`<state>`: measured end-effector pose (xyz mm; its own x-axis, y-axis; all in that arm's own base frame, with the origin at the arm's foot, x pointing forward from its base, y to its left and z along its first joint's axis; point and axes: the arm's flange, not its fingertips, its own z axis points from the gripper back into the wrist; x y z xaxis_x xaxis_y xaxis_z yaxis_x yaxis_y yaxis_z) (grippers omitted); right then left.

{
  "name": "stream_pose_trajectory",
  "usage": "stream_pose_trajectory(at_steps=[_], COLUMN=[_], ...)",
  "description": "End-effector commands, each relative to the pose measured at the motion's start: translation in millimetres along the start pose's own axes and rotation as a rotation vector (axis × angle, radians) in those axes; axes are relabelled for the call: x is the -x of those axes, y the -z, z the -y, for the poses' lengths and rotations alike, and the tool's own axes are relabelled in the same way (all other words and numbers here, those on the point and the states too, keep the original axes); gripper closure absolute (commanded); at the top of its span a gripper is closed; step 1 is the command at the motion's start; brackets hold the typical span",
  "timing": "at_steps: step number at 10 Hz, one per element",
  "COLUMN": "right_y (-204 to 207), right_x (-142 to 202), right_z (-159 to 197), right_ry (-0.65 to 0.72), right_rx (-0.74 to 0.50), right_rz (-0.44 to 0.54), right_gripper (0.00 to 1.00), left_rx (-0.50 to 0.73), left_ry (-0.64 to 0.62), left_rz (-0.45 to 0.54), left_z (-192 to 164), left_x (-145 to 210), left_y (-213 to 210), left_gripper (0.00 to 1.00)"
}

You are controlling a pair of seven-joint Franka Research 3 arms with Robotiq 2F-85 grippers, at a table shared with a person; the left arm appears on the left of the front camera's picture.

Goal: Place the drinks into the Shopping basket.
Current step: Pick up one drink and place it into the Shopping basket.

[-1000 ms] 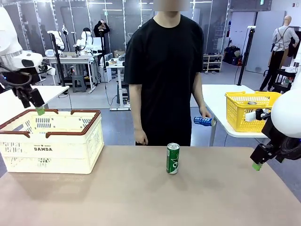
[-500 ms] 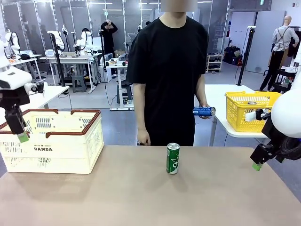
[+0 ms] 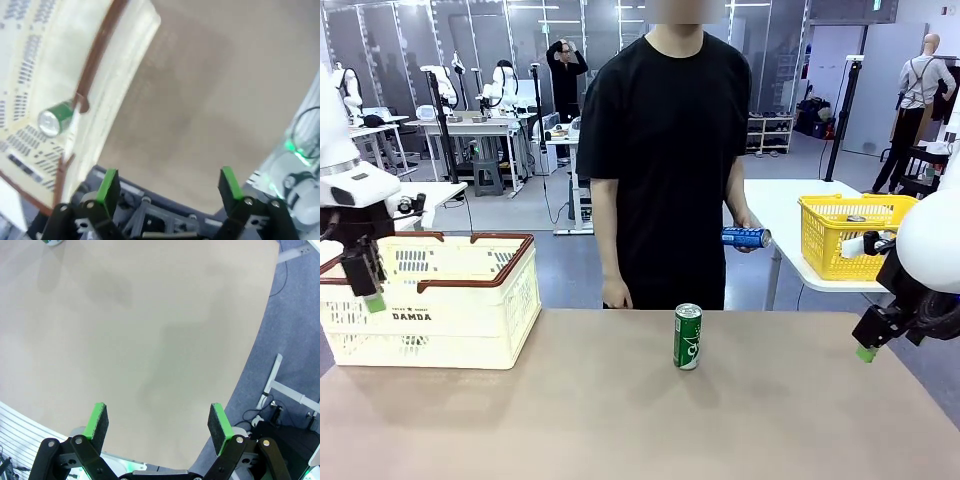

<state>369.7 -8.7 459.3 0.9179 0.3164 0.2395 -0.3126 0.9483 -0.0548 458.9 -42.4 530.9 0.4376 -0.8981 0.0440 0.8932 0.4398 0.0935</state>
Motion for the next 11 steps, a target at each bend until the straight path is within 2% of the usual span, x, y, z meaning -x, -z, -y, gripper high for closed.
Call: stream_pose_trajectory(at_steps=[1,3,7,9,11], right_y=[-1,-1,-1,-1,-1], right_x=[1,1,1,1,1], right_z=[2,2,2,2,2], right_ry=[-0.014,-0.014,-0.014,-0.014,-0.014], right_rx=[-0.002,-0.002,-0.002,-0.002,-0.002], right_rz=[-0.003,-0.003,-0.003,-0.003,-0.003], right_gripper=[0.00,0.00,0.00,0.00,0.00], left_rx=[-0.028,-0.035,0.014,0.068,0.046], left_ry=[0.065,0.189,0.464,0.540,0.560], left_rz=[-0.034,-0.042,-0.006,0.018,0.039], left_z=[-23,-16,26,33,37], left_x=[-43,-96,-195,-239,-281], left_y=[-5,-9,-5,15,37], left_gripper=[0.00,0.00,0.00,0.00,0.00])
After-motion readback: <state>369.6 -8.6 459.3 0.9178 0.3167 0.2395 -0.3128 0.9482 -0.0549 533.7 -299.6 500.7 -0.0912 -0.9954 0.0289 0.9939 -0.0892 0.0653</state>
